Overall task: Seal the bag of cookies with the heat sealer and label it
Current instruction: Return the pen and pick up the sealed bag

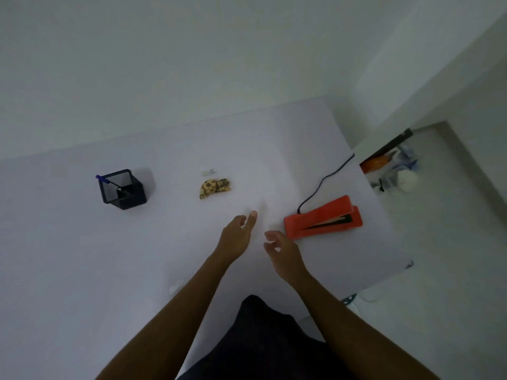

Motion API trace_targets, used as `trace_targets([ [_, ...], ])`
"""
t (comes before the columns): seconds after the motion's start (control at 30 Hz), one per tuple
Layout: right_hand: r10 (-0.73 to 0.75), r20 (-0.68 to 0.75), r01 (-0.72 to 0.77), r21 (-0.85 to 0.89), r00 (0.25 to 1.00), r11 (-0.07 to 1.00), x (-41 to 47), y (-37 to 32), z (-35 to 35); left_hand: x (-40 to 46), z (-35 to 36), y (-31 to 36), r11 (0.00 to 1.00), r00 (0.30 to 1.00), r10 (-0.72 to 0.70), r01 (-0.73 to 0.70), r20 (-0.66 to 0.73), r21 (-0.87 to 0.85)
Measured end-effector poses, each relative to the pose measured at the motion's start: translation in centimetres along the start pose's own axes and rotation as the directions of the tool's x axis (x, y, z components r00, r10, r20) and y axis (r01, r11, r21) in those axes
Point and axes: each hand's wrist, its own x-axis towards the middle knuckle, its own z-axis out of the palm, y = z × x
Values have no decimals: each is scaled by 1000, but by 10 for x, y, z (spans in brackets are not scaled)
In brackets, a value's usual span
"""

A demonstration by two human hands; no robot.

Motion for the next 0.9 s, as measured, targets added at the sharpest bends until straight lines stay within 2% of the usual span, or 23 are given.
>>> trace_targets([
  [0.2, 215, -60, -219, -55, 975, 974, -11, 62, -90, -8, 66, 35, 999, 993, -6, 0, 114, 50],
  [0.27, 300, -192, -306, -3, 934, 952, -6, 80, -120, -3, 88, 46, 998, 993, -29, 23, 112, 57],
  [0.33, 368, -349, -346, 125, 862, 930, 3, 89, -148, 1, 109, 55, 998, 993, -62, 58, 105, 37],
  [0.4, 361, -389, -320, 167, 847, 933, 20, 97, -172, 3, 130, 64, 996, 993, -87, 88, 82, -6],
  [0.53, 254, -311, -251, 52, 916, 967, 54, 101, -191, 11, 163, 78, 988, 995, -99, 100, 18, -116],
  [0.63, 214, -267, -205, 60, 940, 977, 71, 94, -191, 19, 174, 85, 973, 985, -162, 151, -55, -175],
  [0.9, 84, -115, -87, -27, 990, 996, 164, 50, -197, 81, 139, 126, 950, 939, -249, 188, -239, -250],
])
